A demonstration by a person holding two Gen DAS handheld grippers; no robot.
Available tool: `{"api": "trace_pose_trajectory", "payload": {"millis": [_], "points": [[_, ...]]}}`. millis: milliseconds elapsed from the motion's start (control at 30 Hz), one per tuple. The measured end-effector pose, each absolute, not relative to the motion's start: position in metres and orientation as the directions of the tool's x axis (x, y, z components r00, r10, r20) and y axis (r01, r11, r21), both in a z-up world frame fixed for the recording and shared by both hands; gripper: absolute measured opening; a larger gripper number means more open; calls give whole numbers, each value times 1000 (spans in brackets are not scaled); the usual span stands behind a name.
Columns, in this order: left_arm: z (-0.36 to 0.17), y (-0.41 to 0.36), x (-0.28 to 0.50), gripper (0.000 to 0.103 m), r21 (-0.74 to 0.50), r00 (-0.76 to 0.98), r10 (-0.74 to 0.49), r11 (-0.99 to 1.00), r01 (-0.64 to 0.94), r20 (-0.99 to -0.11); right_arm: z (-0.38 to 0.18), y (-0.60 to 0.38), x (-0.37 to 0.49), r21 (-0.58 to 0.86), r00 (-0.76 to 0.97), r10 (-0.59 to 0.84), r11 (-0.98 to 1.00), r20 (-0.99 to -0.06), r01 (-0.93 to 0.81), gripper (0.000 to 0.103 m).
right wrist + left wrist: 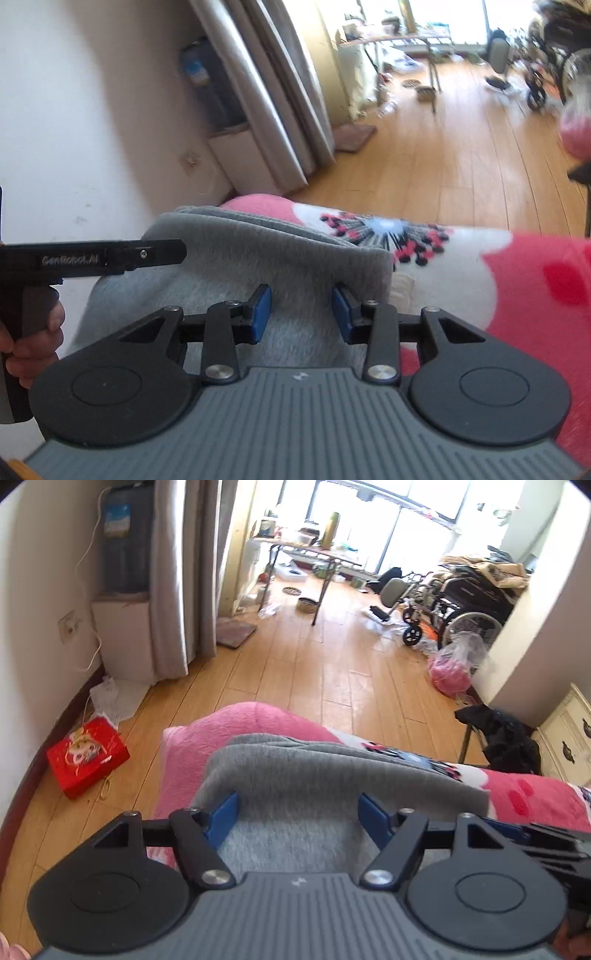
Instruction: Fold clothes
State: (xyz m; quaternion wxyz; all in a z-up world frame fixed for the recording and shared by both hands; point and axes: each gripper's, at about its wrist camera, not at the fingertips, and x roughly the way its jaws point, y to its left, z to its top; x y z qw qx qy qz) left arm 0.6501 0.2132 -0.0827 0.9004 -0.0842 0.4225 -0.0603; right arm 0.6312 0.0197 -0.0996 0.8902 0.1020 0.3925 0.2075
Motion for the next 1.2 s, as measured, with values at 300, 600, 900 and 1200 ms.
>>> {"api": "trace_pose_trajectory", "payload": {"millis": [300, 600, 900, 1200], "points": [[-34, 246, 551, 75, -210, 690, -213, 974, 91, -691, -28, 14, 595, 337, 662, 485, 874, -571, -350, 35], [-86, 280, 501, 75, -296, 676, -129, 945, -138, -726, -45, 164, 635, 381, 353, 673, 691, -650, -615, 26], [-90, 273, 504, 70, -343, 675, -179, 932, -116, -715, -54, 202, 687, 217, 462, 512, 805, -725, -552, 2], [-74, 290, 486, 70, -332, 707, -187, 940, -71, -682, -40, 108, 683, 449, 568, 491, 865, -661, -224, 6]]}}
